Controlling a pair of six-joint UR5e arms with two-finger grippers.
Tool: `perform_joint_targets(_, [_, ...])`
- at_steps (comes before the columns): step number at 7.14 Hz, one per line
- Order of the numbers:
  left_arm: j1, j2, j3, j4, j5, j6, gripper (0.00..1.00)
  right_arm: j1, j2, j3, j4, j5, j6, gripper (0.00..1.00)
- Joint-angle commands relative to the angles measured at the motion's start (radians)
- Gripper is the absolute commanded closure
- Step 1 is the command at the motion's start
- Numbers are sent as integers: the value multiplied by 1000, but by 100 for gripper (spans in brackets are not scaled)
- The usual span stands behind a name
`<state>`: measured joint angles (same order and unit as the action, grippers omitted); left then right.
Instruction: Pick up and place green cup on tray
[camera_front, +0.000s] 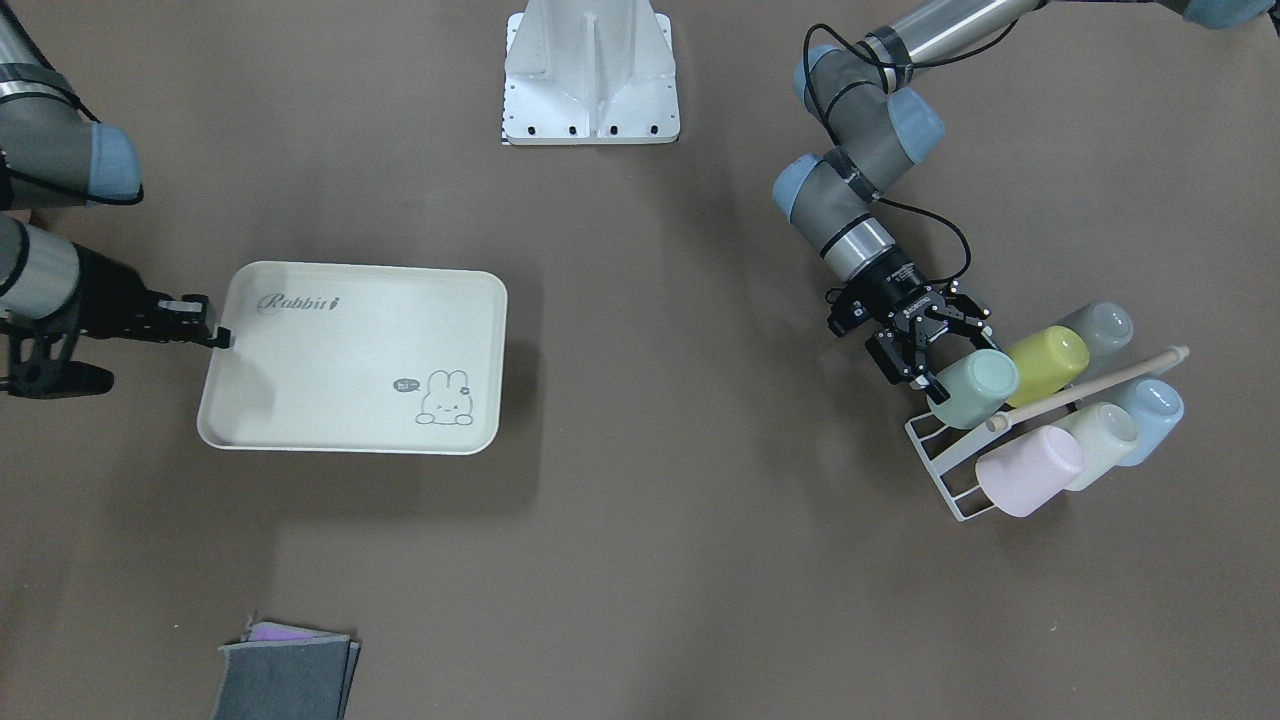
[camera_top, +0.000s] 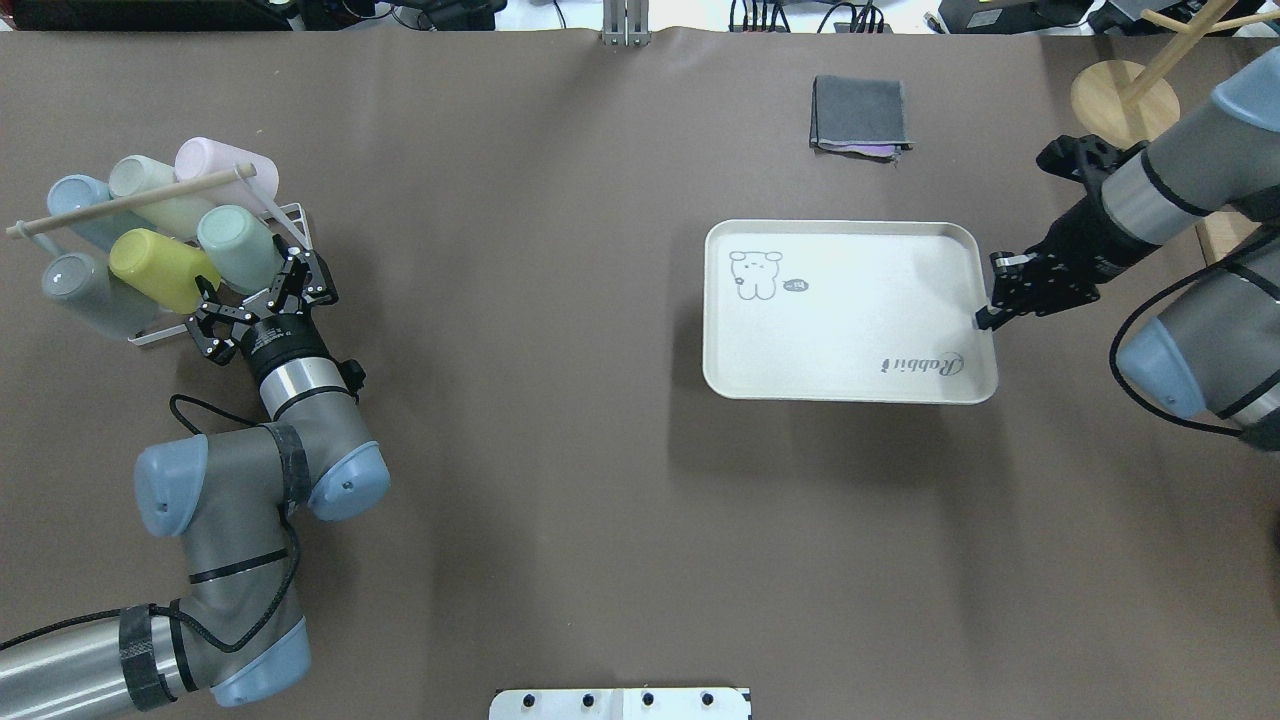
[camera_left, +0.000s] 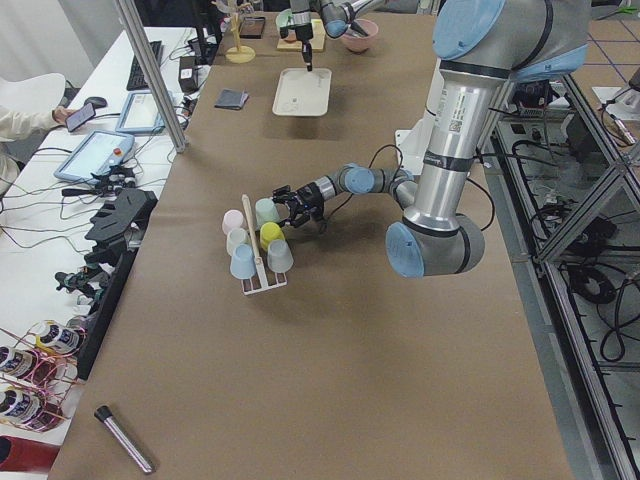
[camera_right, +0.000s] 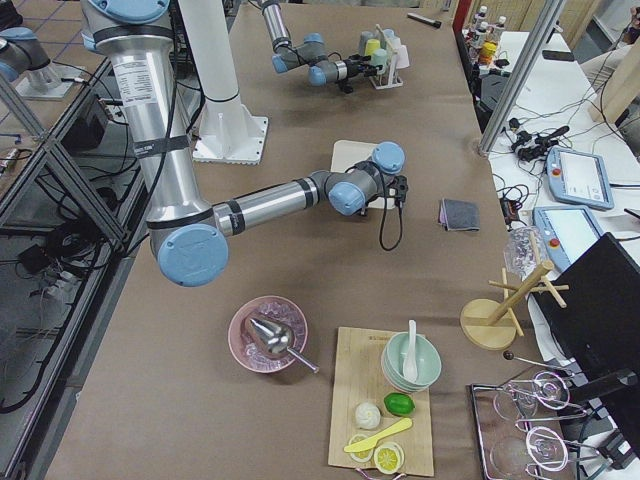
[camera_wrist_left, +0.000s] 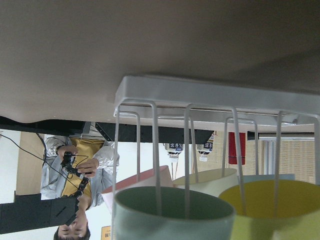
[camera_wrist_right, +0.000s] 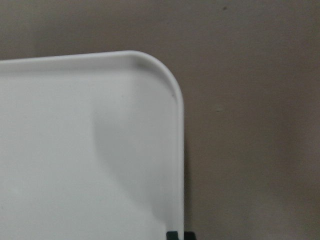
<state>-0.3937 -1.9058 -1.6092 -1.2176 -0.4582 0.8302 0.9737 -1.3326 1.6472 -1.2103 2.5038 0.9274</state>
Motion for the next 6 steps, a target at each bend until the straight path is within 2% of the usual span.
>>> perform_joint_targets(1, [-5, -1, 14, 0, 1, 1, 2, -99, 77, 16, 5, -69, 106, 100])
perform_joint_targets(4, [-14, -2, 12, -5, 19, 68, 2, -287, 113, 84, 30, -239, 273, 100])
perform_joint_targets(6, [-16, -5, 14, -10, 44, 98, 2, -386, 119, 76, 131, -319, 387, 100])
